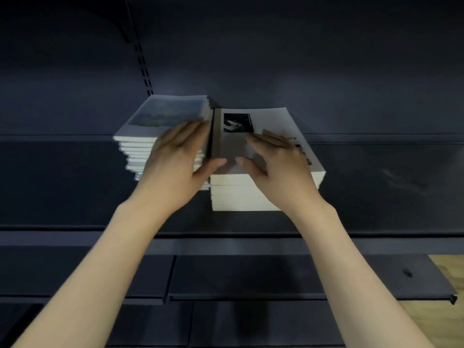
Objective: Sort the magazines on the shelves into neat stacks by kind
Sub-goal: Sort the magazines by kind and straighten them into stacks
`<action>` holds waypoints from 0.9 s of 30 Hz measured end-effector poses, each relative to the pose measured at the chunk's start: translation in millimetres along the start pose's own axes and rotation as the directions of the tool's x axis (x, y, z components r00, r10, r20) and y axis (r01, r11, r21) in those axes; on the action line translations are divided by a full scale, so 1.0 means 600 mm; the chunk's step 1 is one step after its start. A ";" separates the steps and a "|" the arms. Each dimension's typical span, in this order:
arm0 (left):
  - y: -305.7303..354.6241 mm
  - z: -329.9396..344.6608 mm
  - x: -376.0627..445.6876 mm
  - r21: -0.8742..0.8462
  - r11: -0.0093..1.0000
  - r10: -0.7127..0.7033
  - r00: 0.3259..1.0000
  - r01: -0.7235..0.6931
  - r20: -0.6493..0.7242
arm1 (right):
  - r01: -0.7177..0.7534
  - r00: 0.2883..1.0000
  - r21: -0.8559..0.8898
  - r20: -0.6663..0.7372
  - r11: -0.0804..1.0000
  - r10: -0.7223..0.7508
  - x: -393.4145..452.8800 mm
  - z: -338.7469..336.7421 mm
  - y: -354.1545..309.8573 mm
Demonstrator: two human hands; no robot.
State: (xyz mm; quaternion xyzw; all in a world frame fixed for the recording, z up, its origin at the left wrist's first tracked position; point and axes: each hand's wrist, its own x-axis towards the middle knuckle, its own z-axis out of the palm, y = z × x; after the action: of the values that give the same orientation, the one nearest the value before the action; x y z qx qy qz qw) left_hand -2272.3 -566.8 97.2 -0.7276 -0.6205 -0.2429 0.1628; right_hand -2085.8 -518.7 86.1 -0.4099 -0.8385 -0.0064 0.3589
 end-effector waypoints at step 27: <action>-0.257 -0.028 0.027 -0.173 0.945 -0.171 0.868 0.279 0.466 | 0.021 0.897 -0.237 0.434 0.971 0.086 0.155 0.102 -0.132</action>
State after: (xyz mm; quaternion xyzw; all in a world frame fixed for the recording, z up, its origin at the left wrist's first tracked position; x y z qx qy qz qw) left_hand -2424.5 -535.4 110.2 -0.6997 -0.6892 -0.1594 -0.0999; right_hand -2215.1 -488.9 119.6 -0.4544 -0.8842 -0.0069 0.1084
